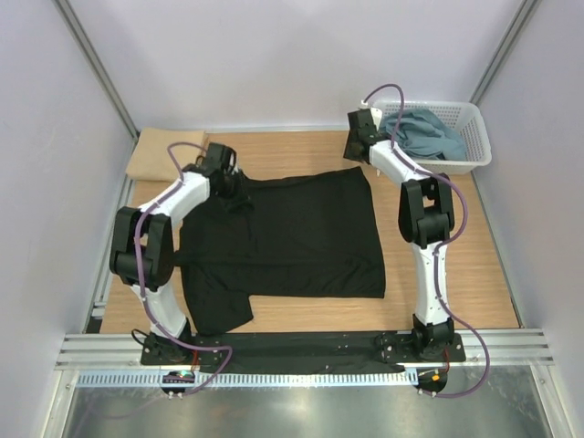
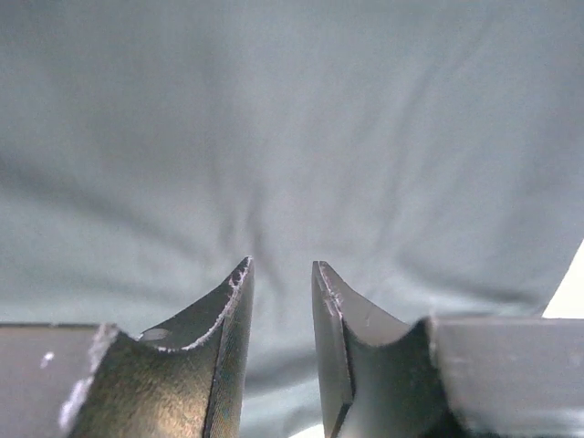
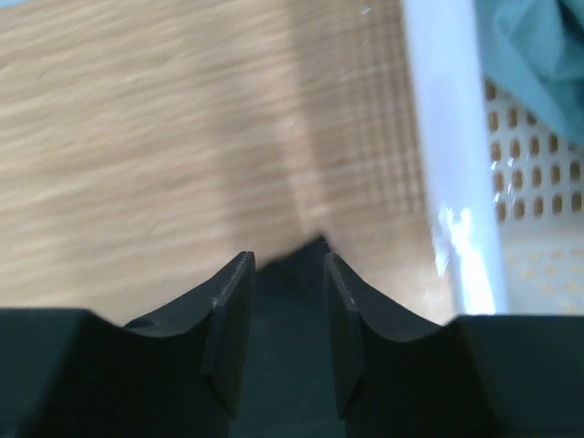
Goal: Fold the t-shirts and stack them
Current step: Flatten the tshirt out
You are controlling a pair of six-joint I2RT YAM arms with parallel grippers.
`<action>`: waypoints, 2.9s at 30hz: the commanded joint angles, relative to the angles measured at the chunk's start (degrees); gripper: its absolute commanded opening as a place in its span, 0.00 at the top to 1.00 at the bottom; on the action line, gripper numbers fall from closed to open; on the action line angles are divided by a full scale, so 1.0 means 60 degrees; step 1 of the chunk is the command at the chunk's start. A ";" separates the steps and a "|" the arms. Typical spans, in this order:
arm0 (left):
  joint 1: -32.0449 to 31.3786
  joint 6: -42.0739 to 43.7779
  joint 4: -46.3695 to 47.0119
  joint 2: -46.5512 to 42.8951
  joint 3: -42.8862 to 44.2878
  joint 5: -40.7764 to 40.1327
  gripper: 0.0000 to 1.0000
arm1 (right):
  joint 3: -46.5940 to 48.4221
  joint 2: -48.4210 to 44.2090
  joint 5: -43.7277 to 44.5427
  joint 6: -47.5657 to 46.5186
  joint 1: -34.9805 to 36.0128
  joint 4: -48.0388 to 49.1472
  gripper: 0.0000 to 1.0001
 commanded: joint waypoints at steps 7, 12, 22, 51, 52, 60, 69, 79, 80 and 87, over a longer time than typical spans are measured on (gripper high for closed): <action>0.2126 0.0477 0.0795 0.2498 0.4170 0.1648 0.65 | -0.1951 -0.1928 -0.0634 0.0488 0.0927 0.0064 0.51; 0.2127 0.0934 0.0282 0.4054 0.6384 0.0918 0.78 | -0.2846 -0.2309 -0.0708 0.0650 0.0941 0.0240 0.58; 0.2083 -0.0151 -0.0452 0.4466 0.6344 -0.0769 0.73 | -0.3960 -0.2895 -0.0620 0.0679 0.0912 0.0489 0.61; 0.1878 -0.0810 0.0631 0.4729 0.6401 -0.0095 1.00 | -0.4605 -0.2646 -0.0884 0.0885 0.0912 0.0680 0.64; 0.1820 -0.0883 0.0705 0.4816 0.6561 -0.0022 1.00 | -0.4634 -0.2632 -0.0869 0.0870 0.0912 0.0666 0.64; 0.1482 -0.1248 0.2198 0.4934 0.6885 0.0184 1.00 | -0.4635 -0.2602 -0.0781 0.0811 0.0912 0.0548 0.64; 0.1087 -0.0607 0.2364 0.6840 1.0620 0.1328 0.63 | -0.4488 -0.2719 -0.0767 0.0870 0.0883 0.0387 0.64; 0.1482 0.1723 -0.0390 0.3689 0.7823 -0.0667 0.56 | -0.4225 -0.2779 -0.0459 0.0753 0.0839 0.0123 0.63; 0.1497 0.1811 -0.0741 0.3718 0.7547 -0.0651 0.56 | -0.4152 -0.2676 -0.0488 0.0782 0.0824 0.0138 0.63; 0.1702 0.1900 -0.0202 0.4244 0.6284 -0.0374 0.61 | -0.3317 -0.2032 -0.0386 0.0621 0.0824 0.0065 0.58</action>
